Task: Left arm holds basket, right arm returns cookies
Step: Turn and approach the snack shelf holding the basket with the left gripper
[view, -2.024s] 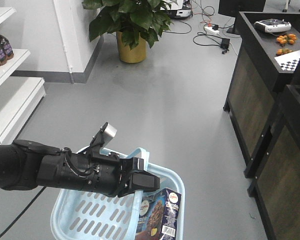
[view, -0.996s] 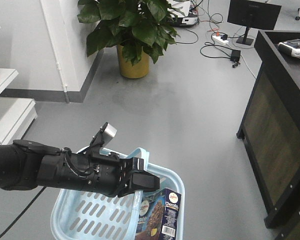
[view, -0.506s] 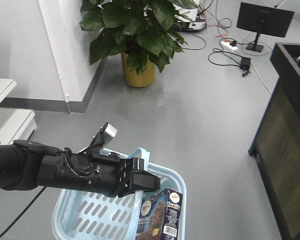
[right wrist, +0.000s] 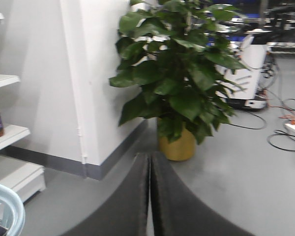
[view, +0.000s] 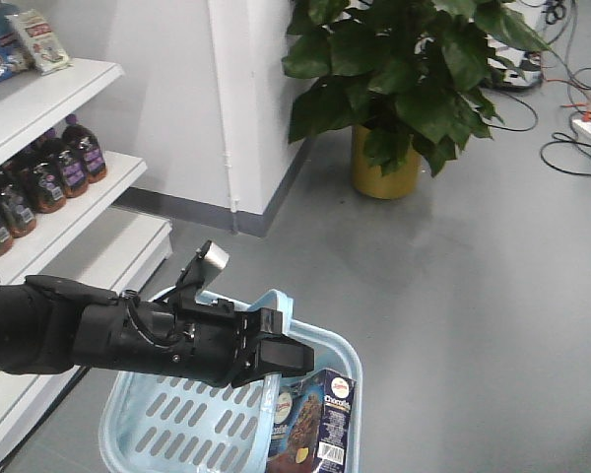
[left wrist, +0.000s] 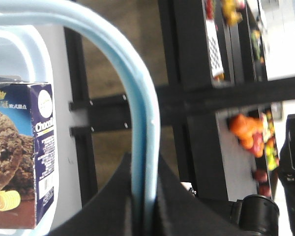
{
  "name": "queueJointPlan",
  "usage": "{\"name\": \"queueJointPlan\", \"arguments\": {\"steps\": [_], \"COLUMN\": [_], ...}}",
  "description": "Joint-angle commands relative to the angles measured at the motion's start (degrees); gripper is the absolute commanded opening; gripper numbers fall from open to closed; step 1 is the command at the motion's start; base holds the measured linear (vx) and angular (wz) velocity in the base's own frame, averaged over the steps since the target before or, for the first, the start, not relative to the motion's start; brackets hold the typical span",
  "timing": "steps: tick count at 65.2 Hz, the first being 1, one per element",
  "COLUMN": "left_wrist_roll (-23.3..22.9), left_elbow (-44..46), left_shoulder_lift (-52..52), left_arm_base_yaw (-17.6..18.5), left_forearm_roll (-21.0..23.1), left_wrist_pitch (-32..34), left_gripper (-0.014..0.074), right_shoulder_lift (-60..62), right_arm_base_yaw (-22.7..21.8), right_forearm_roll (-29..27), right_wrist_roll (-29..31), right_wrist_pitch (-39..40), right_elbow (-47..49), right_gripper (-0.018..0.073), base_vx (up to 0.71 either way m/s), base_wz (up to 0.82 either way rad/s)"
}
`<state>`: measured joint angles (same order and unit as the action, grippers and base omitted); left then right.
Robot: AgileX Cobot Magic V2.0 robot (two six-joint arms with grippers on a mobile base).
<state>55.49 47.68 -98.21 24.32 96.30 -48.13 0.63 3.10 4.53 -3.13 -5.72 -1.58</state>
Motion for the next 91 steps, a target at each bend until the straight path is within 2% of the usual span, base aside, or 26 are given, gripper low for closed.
{"name": "queueJointPlan", "arguments": {"steps": [1,91], "left_wrist_roll": [0.55,0.55], "left_elbow": [1.29,1.29], "left_shoulder_lift": [3.1,3.1], "left_arm_base_yaw": [0.06,0.06], "left_forearm_roll": [5.03,5.03], "left_wrist_pitch": [-3.96,-3.96], "left_gripper": [-0.0006,-0.0006], "right_shoulder_lift": [0.43,0.43], "right_arm_base_yaw": [-0.27,-0.27], "right_forearm_roll": [0.19,0.19], "right_wrist_roll": [0.61,0.61], "right_wrist_pitch": [4.48,4.48], "right_elbow": [-0.14,-0.14], "right_gripper": [-0.0008,-0.0008], "base_vx": [0.26,0.19], "base_wz": [0.49,0.67]}}
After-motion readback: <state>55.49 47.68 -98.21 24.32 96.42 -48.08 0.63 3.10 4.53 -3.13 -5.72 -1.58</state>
